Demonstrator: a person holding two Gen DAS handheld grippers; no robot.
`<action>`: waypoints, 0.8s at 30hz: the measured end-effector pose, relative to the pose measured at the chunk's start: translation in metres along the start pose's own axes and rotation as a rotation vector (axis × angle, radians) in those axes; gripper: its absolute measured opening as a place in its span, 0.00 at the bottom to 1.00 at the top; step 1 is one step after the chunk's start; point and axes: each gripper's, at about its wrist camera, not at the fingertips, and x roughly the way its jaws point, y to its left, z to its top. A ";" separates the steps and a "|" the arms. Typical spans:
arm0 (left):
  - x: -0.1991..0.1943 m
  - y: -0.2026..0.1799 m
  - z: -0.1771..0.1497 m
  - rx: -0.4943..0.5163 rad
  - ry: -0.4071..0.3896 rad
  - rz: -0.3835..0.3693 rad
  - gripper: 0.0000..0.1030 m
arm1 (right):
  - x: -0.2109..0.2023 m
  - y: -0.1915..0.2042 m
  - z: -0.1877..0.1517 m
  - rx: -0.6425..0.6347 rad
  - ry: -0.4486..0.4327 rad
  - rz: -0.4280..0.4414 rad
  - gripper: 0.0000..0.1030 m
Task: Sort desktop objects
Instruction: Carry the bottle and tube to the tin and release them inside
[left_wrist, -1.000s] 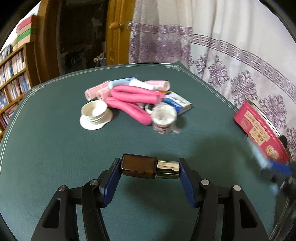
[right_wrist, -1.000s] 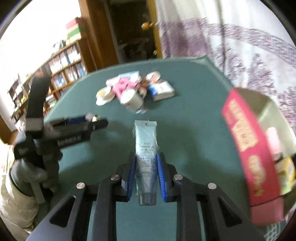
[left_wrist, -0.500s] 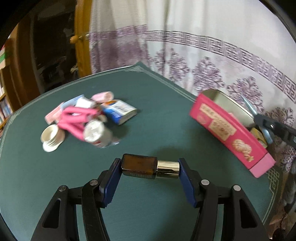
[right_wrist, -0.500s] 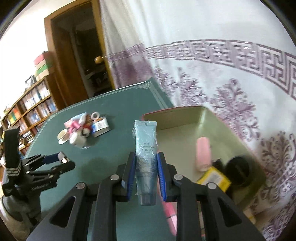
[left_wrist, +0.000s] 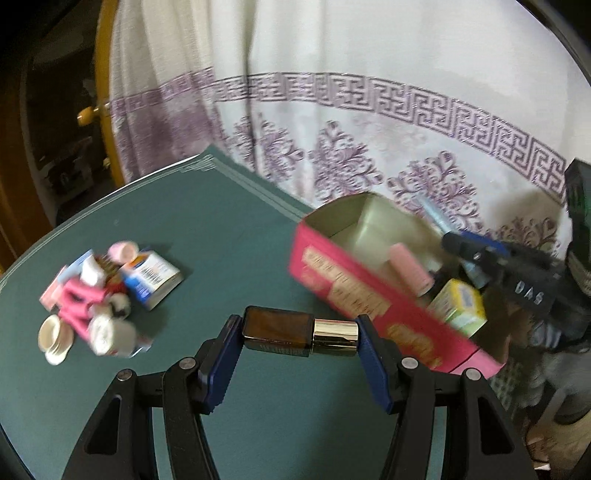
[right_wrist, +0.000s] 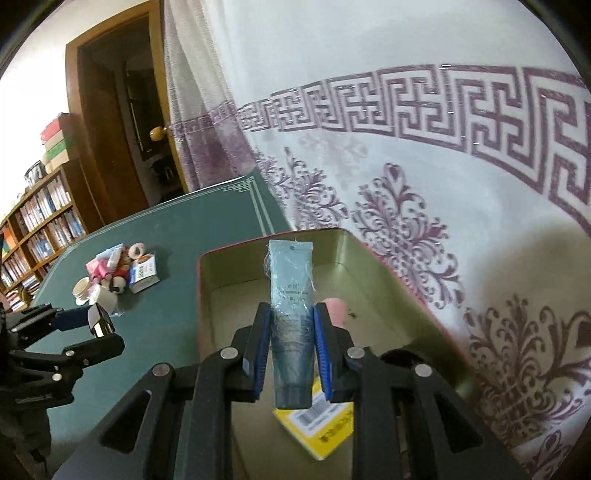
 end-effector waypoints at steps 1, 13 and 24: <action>0.002 -0.005 0.005 0.005 -0.001 -0.012 0.61 | 0.000 -0.003 0.000 0.003 -0.004 -0.004 0.24; 0.031 -0.059 0.039 0.054 0.002 -0.145 0.61 | -0.007 -0.027 0.004 0.036 -0.029 -0.038 0.24; 0.052 -0.069 0.038 0.023 0.003 -0.180 0.82 | -0.002 -0.043 0.002 0.088 -0.015 -0.053 0.26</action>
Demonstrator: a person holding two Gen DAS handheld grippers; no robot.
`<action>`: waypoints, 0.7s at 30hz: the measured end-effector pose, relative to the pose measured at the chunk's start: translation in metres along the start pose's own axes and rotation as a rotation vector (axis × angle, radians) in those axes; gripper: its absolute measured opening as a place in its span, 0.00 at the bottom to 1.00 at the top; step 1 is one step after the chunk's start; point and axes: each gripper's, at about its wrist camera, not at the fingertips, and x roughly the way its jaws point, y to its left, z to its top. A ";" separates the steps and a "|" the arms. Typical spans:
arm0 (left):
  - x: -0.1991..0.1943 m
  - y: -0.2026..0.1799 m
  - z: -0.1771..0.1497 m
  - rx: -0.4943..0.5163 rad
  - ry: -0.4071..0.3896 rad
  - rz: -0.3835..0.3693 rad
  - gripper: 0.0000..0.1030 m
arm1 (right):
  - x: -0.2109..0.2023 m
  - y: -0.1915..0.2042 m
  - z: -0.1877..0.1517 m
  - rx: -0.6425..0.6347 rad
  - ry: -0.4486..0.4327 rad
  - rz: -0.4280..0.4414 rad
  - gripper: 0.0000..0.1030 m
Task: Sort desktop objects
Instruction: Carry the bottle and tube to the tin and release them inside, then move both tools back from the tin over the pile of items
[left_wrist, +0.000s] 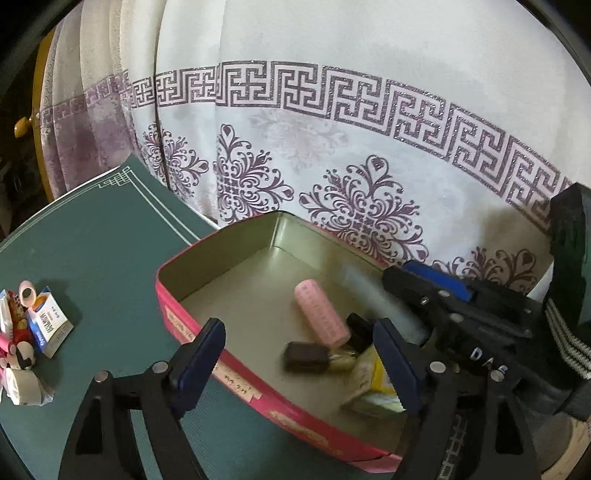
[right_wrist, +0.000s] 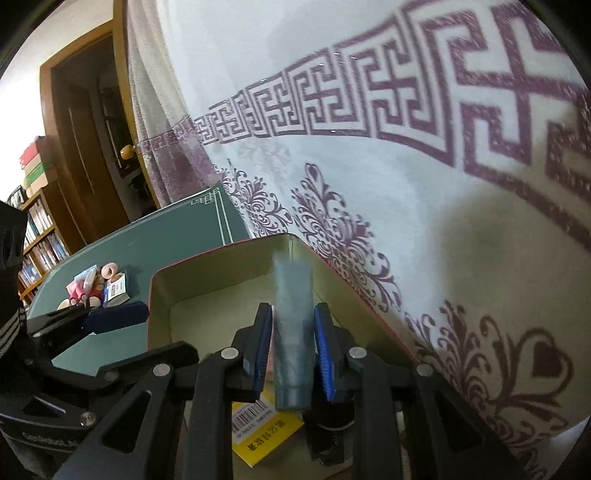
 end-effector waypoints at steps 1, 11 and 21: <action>-0.002 0.001 0.000 0.001 -0.002 0.005 0.82 | 0.000 0.000 0.000 0.002 -0.001 0.002 0.26; -0.024 0.015 -0.004 0.001 -0.037 0.051 0.82 | -0.003 0.011 -0.001 -0.008 0.000 0.011 0.26; -0.051 0.066 -0.023 -0.103 -0.048 0.139 0.82 | -0.009 0.043 -0.003 -0.046 0.005 0.062 0.29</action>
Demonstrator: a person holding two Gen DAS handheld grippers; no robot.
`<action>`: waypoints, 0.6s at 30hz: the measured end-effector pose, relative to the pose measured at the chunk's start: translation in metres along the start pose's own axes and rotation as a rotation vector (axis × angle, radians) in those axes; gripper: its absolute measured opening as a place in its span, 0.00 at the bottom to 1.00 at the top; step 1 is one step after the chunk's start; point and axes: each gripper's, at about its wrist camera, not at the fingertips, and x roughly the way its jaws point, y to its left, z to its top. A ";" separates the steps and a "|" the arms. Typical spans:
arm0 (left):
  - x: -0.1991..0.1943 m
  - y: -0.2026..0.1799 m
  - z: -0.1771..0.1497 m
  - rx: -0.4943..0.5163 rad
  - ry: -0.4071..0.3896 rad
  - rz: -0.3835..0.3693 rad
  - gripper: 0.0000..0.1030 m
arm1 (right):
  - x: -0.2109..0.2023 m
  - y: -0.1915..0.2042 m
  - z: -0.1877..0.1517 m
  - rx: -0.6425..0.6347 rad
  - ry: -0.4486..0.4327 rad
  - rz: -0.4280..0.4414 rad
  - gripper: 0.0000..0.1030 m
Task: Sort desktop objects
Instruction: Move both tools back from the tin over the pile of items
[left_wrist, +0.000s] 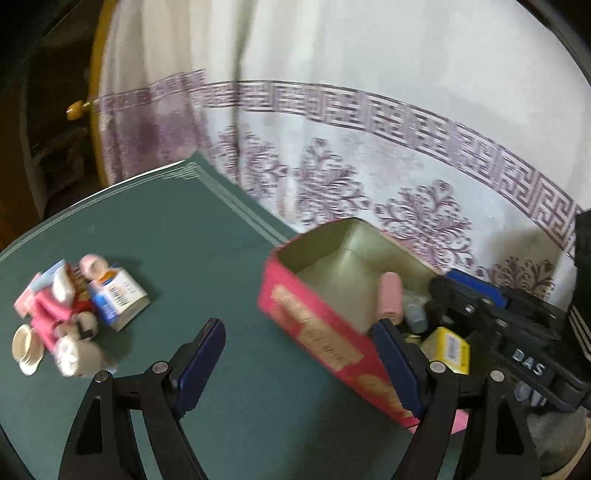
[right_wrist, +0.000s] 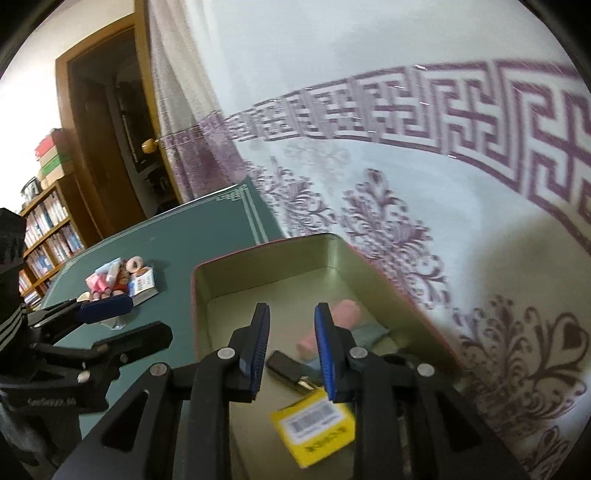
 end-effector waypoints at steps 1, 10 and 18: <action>-0.002 0.006 -0.001 -0.011 -0.001 0.008 0.82 | 0.001 0.005 0.000 -0.009 0.002 0.009 0.33; -0.024 0.082 -0.023 -0.125 -0.031 0.186 0.82 | 0.004 0.058 -0.004 -0.088 0.004 0.082 0.61; -0.023 0.151 -0.043 -0.282 -0.018 0.301 0.82 | 0.019 0.103 -0.013 -0.153 0.046 0.148 0.63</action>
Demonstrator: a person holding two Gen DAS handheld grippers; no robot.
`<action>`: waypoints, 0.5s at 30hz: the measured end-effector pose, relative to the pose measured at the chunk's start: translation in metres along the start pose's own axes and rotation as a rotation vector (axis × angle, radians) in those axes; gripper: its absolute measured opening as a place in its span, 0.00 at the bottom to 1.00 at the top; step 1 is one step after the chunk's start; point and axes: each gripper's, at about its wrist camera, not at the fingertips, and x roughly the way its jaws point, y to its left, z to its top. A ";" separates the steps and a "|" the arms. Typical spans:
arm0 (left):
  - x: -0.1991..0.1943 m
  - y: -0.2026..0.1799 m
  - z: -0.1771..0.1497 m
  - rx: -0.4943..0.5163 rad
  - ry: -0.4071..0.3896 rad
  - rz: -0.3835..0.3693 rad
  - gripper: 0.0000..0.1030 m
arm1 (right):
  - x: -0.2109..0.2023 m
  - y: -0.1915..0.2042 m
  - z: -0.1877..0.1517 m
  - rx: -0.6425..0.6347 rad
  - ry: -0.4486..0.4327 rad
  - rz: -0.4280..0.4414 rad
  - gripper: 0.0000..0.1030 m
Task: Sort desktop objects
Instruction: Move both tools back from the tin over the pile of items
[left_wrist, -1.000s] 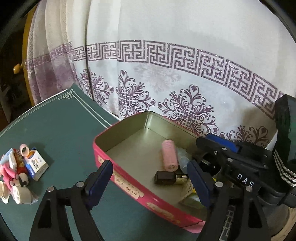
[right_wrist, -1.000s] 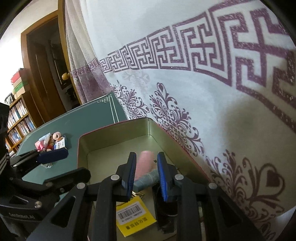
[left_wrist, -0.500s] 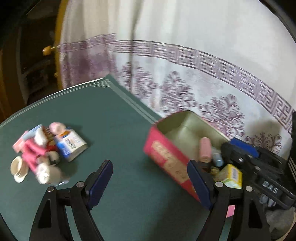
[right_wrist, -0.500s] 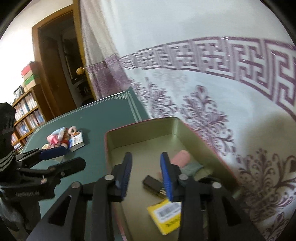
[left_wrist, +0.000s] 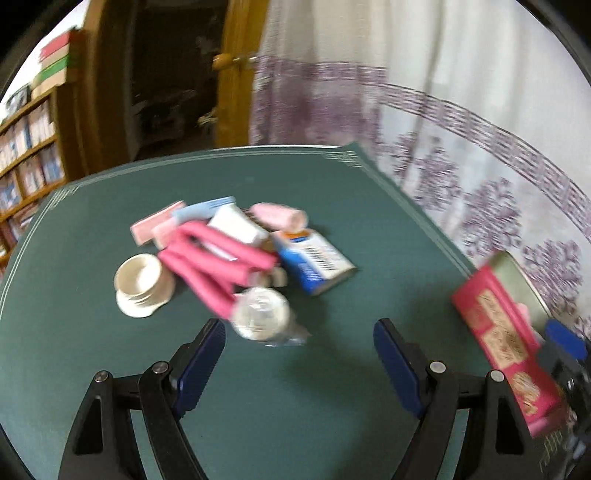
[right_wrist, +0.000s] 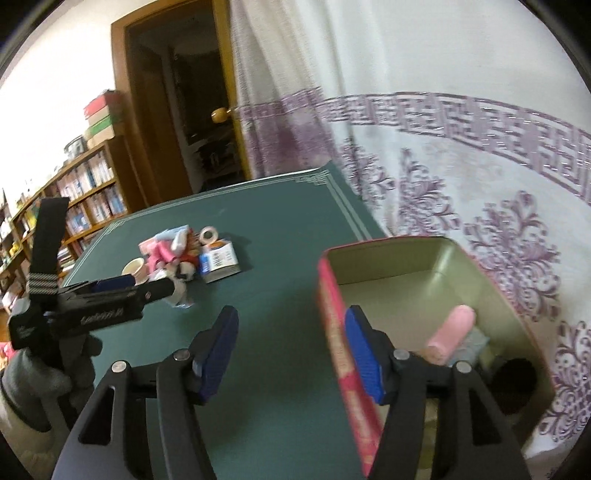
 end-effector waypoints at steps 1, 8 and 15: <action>0.003 0.003 -0.001 -0.005 0.002 0.009 0.82 | 0.003 0.005 0.000 -0.008 0.007 0.007 0.63; 0.032 0.014 -0.002 -0.025 0.035 0.029 0.82 | 0.018 0.025 -0.003 -0.039 0.044 0.036 0.64; 0.049 0.008 0.000 -0.004 0.043 0.015 0.79 | 0.032 0.035 -0.001 -0.050 0.068 0.047 0.65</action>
